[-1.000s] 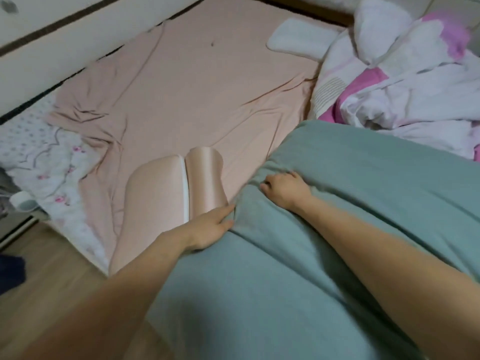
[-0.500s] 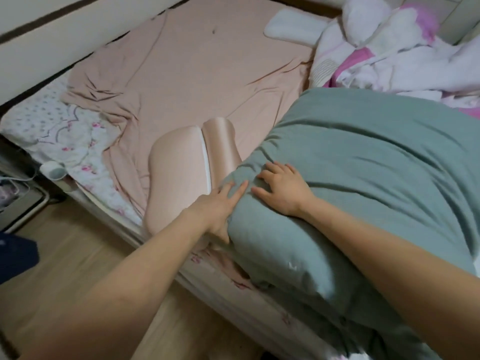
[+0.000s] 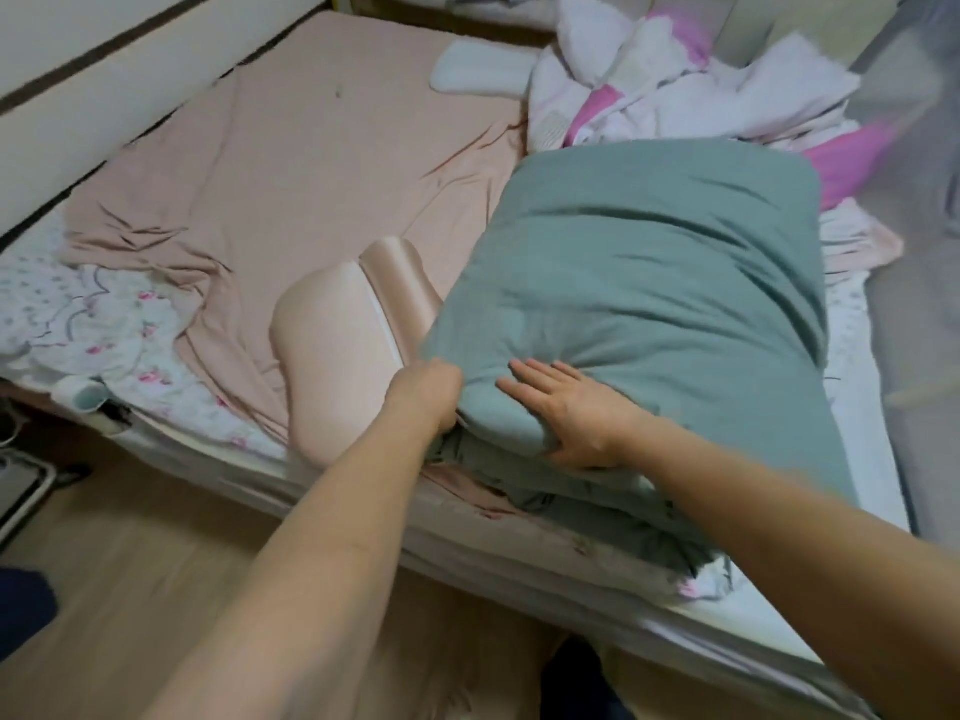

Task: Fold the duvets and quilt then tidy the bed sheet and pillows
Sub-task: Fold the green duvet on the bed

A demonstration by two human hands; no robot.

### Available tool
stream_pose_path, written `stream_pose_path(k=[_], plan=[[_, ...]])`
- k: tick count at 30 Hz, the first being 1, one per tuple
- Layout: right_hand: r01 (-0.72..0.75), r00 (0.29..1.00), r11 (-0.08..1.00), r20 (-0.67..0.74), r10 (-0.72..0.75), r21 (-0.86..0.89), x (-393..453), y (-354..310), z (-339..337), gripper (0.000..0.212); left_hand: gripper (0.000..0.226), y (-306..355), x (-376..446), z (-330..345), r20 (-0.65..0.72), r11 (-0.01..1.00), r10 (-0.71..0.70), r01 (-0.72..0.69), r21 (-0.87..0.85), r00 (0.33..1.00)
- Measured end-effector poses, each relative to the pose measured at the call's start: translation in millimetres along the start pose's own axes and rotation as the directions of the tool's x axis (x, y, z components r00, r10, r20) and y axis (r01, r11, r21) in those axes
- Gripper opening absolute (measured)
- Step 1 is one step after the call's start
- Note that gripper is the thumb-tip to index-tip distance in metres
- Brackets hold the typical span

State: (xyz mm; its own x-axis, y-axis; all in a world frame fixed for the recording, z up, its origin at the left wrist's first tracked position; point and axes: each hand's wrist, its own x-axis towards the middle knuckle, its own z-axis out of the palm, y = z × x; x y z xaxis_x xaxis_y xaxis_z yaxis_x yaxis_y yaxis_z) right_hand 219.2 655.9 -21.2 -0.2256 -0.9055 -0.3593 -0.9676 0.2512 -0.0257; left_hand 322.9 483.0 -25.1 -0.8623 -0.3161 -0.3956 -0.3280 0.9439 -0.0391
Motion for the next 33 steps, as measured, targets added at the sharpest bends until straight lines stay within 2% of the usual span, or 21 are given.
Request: stream_pose_path(k=[1,3,7,13,15,17,19,20,21,22,23,24,25,26,27,29,30,33], plan=[[0.007,1.0,1.0,-0.001,-0.007,-0.015,-2,1,-2,0.098,0.03,0,-1,1,0.079,1.0,-0.019,0.017,0.025,0.997],[-0.049,0.995,0.994,-0.092,0.04,-0.099,-17,14,-13,0.1,0.032,-5,-3,-9,0.09,1.0,-0.018,0.017,0.014,0.996],[-0.232,0.97,0.946,-0.124,0.208,-0.226,-71,40,-3,0.114,0.024,7,-12,-29,-0.075,0.996,0.014,-0.008,0.088,0.997],[-0.446,0.869,0.89,-0.285,0.405,-0.095,-113,41,35,0.071,0.027,46,-19,-40,-0.123,0.982,0.074,-0.051,0.182,0.99],[-0.493,0.835,0.87,-0.294,0.464,-0.028,-112,36,38,0.067,0.028,50,-27,-35,-0.11,0.977,0.078,-0.054,0.207,0.991],[-0.475,0.859,0.879,-0.202,0.471,0.032,-113,31,45,0.072,0.034,52,-34,-26,-0.039,0.971,0.082,-0.071,0.23,0.996],[-0.369,0.921,0.929,-0.128,0.368,0.02,-118,34,45,0.076,0.041,56,-33,-22,-0.046,0.98,0.093,-0.083,0.18,0.995],[-0.333,0.932,0.943,-0.144,0.331,0.009,-124,37,42,0.075,0.044,64,-31,-25,-0.101,0.986,0.119,-0.106,0.125,0.988],[-0.331,0.919,0.943,-0.219,0.327,0.019,-127,40,34,0.074,0.047,72,-27,-30,-0.18,0.989,0.147,-0.139,0.053,0.973],[-0.397,0.864,0.914,-0.305,0.401,0.079,-131,44,26,0.075,0.052,85,-23,-36,-0.237,0.981,0.186,-0.193,-0.004,0.953],[-0.509,0.763,0.838,-0.349,0.545,0.195,-137,49,20,0.075,0.057,102,-20,-43,-0.265,0.968,0.227,-0.247,-0.047,0.937],[-0.622,0.621,0.698,-0.321,0.715,0.353,-143,56,17,0.074,0.061,122,-17,-52,-0.266,0.952,0.276,-0.301,-0.06,0.924],[-0.692,0.474,0.502,-0.199,0.858,0.519,-148,64,16,0.077,0.063,141,-14,-61,-0.254,0.941,0.315,-0.336,-0.045,0.915],[-0.707,0.351,0.281,-0.023,0.936,0.648,-152,70,19,0.085,0.064,158,-10,-68,-0.237,0.933,0.342,-0.358,-0.027,0.909],[-0.685,0.278,0.104,0.127,0.952,0.721,-153,75,26,0.095,0.065,174,-1,-73,-0.21,0.928,0.365,-0.374,0.0,0.907],[-0.614,0.253,-0.05,0.257,0.933,0.788,-150,71,43,0.102,0.068,185,15,-74,-0.135,0.928,0.372,-0.37,0.035,0.918],[-0.582,0.251,-0.081,0.273,0.929,0.809,-150,72,60,0.092,0.069,193,27,-74,-0.089,0.924,0.382,-0.378,0.065,0.92],[-0.593,0.286,-0.084,0.308,0.908,0.801,-158,70,100,0.043,0.068,212,63,-73,0.027,0.885,0.43,-0.427,0.185,0.902]])
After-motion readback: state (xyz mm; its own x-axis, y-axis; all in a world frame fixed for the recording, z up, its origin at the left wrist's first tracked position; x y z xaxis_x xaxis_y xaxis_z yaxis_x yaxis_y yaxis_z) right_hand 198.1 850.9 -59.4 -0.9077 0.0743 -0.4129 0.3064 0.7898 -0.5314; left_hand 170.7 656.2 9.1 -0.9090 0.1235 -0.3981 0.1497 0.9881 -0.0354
